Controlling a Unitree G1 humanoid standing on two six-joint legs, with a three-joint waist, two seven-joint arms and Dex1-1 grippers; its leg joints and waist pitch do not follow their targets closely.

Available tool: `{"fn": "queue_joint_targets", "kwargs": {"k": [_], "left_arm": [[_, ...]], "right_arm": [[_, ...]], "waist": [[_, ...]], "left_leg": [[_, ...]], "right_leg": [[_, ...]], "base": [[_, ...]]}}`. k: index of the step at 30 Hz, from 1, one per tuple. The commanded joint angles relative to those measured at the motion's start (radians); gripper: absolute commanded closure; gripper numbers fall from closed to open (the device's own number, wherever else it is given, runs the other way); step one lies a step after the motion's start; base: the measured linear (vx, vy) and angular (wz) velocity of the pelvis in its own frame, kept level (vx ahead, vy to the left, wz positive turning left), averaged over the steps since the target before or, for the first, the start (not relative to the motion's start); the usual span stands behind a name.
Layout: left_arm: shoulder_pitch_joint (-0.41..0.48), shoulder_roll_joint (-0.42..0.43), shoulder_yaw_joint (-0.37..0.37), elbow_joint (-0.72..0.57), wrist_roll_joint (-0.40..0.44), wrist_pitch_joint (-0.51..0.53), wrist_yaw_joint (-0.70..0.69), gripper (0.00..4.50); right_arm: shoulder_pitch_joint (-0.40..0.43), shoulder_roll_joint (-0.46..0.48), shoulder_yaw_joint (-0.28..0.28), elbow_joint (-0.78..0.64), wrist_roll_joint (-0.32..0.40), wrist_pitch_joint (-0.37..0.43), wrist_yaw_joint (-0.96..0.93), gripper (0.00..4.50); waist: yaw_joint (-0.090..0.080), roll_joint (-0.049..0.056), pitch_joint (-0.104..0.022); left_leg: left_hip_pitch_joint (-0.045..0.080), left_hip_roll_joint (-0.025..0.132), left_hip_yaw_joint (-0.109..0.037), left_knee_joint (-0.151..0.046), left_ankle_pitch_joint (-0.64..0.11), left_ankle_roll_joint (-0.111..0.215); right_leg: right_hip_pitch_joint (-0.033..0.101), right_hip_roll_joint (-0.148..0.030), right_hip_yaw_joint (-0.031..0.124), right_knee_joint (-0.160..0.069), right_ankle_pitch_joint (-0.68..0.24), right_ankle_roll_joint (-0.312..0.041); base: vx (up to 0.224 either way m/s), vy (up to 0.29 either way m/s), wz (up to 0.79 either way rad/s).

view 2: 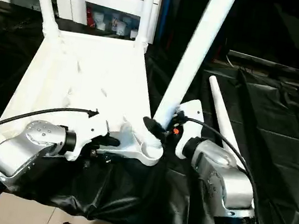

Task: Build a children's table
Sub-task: Pick table leg, then insert table leg to table base

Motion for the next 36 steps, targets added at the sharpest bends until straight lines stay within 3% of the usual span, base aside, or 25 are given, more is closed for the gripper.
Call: {"fn": "queue_joint_targets", "kwargs": {"k": [1, 3, 5, 8, 11, 12, 16, 18, 25, 26, 29, 36], "left_arm": [[-0.013, 0.004, 0.007, 0.011, 0.01, 0.011, 0.001, 2.65], [-0.014, 0.003, 0.009, 0.016, 0.01, 0.011, 0.0, 3.1], [-0.018, 0.002, 0.007, 0.026, 0.012, 0.009, -0.003, 3.11], [-0.027, -0.001, 0.005, 0.042, 0.018, 0.007, -0.008, 3.57], [-0.04, 0.0, -0.004, 0.064, 0.029, 0.003, -0.019, 3.62], [-0.043, 0.001, -0.007, 0.068, 0.032, 0.0, -0.021, 3.91], [-0.059, 0.016, -0.03, 0.09, 0.053, -0.003, -0.048, 4.07], [-0.064, 0.019, -0.033, 0.099, 0.06, -0.008, -0.055, 4.4], [-0.098, 0.0, -0.004, 0.144, 0.046, -0.027, -0.06, 4.5], [-0.111, -0.013, 0.011, 0.159, 0.035, -0.043, -0.059, 4.5], [-0.131, -0.038, 0.031, 0.195, 0.014, -0.099, -0.079, 4.5], [-0.142, -0.063, 0.037, 0.237, -0.018, -0.154, -0.131, 4.5]], "right_arm": [[-0.001, -0.011, 0.002, -0.028, -0.008, 0.0, 0.002, 2.59], [-0.001, -0.01, 0.006, -0.027, -0.009, 0.0, 0.001, 2.59], [-0.002, -0.011, 0.008, -0.024, -0.01, -0.002, 0.002, 2.59], [-0.002, -0.012, 0.011, -0.023, -0.012, -0.003, 0.001, 2.59], [-0.001, -0.013, 0.015, -0.024, -0.016, -0.004, 0.002, 2.59], [-0.001, -0.013, 0.015, -0.024, -0.017, -0.005, 0.002, 2.59], [0.0, -0.018, 0.018, -0.025, -0.021, -0.007, 0.002, 2.59], [0.0, -0.019, 0.017, -0.025, -0.021, -0.006, 0.003, 2.59], [-0.021, -0.039, 0.025, 0.003, -0.029, -0.002, 0.027, 2.59], [-0.032, -0.05, 0.032, 0.023, -0.034, 0.002, 0.04, 2.59], [-0.056, -0.07, 0.054, 0.078, -0.057, -0.008, 0.069, 2.59], [-0.122, -0.047, 0.052, 0.21, -0.076, -0.062, 0.073, 2.59]], "waist": [[-0.004, 0.014, -0.068], [-0.003, 0.014, -0.068], [-0.003, 0.016, -0.067], [-0.004, 0.016, -0.067], [-0.003, 0.018, -0.066], [-0.004, 0.017, -0.066], [-0.006, 0.018, -0.065], [-0.006, 0.02, -0.064], [-0.01, 0.016, -0.066], [-0.014, 0.01, -0.066], [-0.019, 0.008, -0.066], [-0.022, 0.009, -0.066]], "left_leg": [[0.023, 0.039, -0.016, -0.076, -0.251, -0.046], [0.022, 0.038, -0.015, -0.076, -0.249, -0.044], [0.024, 0.039, -0.015, -0.076, -0.256, -0.045], [0.024, 0.038, -0.015, -0.076, -0.262, -0.046], [0.025, 0.038, -0.016, -0.078, -0.272, -0.048], [0.024, 0.038, -0.017, -0.078, -0.277, -0.05], [0.025, 0.036, -0.017, -0.078, -0.284, -0.049], [0.025, 0.038, -0.019, -0.079, -0.29, -0.05], [0.025, 0.036, -0.017, -0.077, -0.279, -0.047], [0.022, 0.035, -0.017, -0.077, -0.268, -0.043], [0.022, 0.033, -0.015, -0.074, -0.257, -0.035], [0.024, 0.035, -0.014, -0.072, -0.256, -0.028]], "right_leg": [[0.043, -0.083, 0.053, -0.084, -0.236, -0.133], [0.043, -0.083, 0.053, -0.085, -0.235, -0.134], [0.042, -0.083, 0.053, -0.086, -0.244, -0.133], [0.042, -0.083, 0.054, -0.088, -0.251, -0.13], [0.041, -0.084, 0.053, -0.09, -0.269, -0.126], [0.042, -0.084, 0.053, -0.089, -0.27, -0.126], [0.042, -0.085, 0.054, -0.093, -0.294, -0.12], [0.042, -0.086, 0.054, -0.093, -0.304, -0.12], [0.045, -0.085, 0.054, -0.091, -0.281, -0.128], [0.048, -0.085, 0.053, -0.091, -0.277, -0.13], [0.047, -0.085, 0.052, -0.094, -0.287, -0.136], [0.045, -0.089, 0.052, -0.096, -0.319, -0.14]], "base": [[0.0, 0.0, 0.0], [0.0, 0.0, 0.0], [0.0, 0.0, 0.0], [0.0, 0.0, 0.0], [0.0, 0.0, 0.0], [0.0, 0.0, 0.0], [0.0, 0.0, 0.0], [0.0, 0.0, 0.0], [0.0, 0.0, 0.0], [0.0, 0.0, 0.0], [0.0, 0.0, 0.0], [0.0, 0.0, 0.0]]}}
